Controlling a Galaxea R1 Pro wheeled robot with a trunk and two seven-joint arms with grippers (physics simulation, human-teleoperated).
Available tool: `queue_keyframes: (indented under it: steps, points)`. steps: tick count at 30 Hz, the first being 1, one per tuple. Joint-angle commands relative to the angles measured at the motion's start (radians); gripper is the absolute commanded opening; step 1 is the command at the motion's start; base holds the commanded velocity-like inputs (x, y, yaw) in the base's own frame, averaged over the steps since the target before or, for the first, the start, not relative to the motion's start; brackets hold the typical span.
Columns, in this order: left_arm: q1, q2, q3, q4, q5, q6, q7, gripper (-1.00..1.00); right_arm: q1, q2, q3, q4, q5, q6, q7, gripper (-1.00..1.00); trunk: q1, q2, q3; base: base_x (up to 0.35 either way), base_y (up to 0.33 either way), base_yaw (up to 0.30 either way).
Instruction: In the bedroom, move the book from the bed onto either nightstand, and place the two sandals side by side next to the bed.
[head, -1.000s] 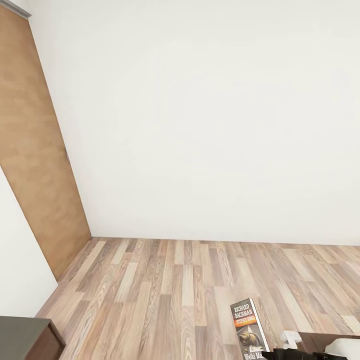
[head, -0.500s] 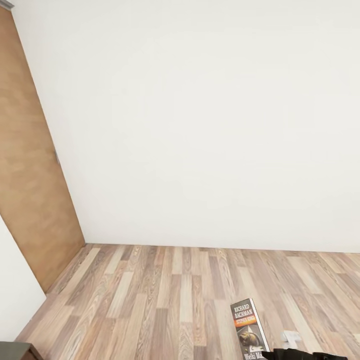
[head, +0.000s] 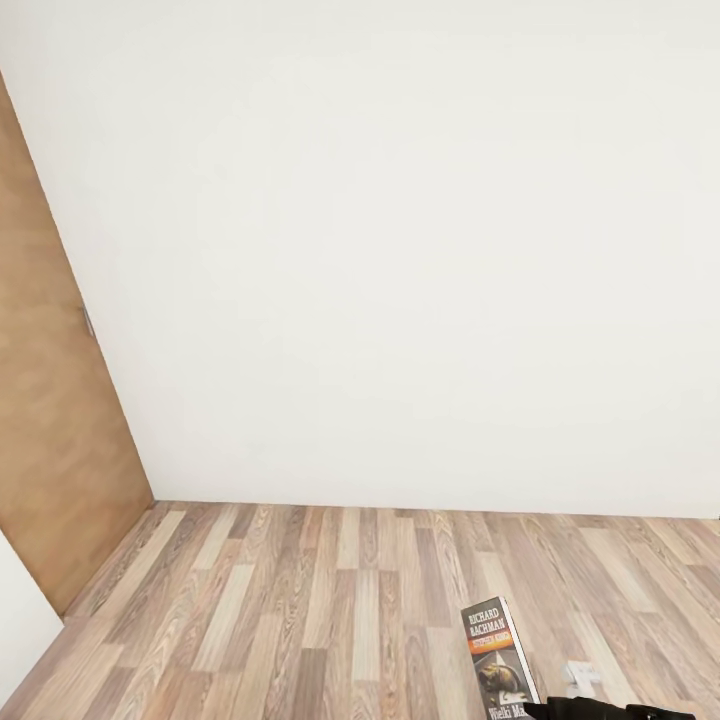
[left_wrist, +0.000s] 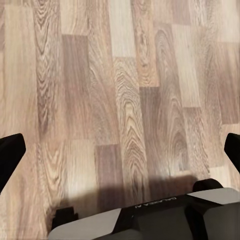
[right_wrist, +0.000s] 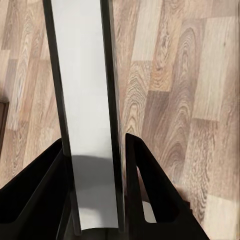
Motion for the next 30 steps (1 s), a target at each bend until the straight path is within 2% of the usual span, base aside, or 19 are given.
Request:
queue_keyframes:
  steps: [1, 8, 30]
  points:
    - [0.0, 0.0, 0.009, 0.001, -0.01, -0.004, -0.002, 1.0, -0.001, 0.0, -0.004, -0.001, -0.011, 0.011, 0.003, -1.0, 0.001, -0.001, -0.002, 0.308, -0.08, -0.143]
    - [0.0, 0.0, 0.009, 0.001, -0.01, -0.004, -0.002, 1.0, -0.001, 0.0, -0.004, -0.002, -0.011, 0.011, 0.003, -1.0, 0.001, -0.001, -0.006, 0.308, -0.08, -0.185]
    - [0.0, 0.001, 0.009, 0.001, -0.01, -0.005, -0.002, 1.0, -0.001, 0.0, -0.004, -0.002, -0.01, 0.012, 0.004, -1.0, 0.001, -0.001, -0.001, 0.308, -0.035, -0.075]
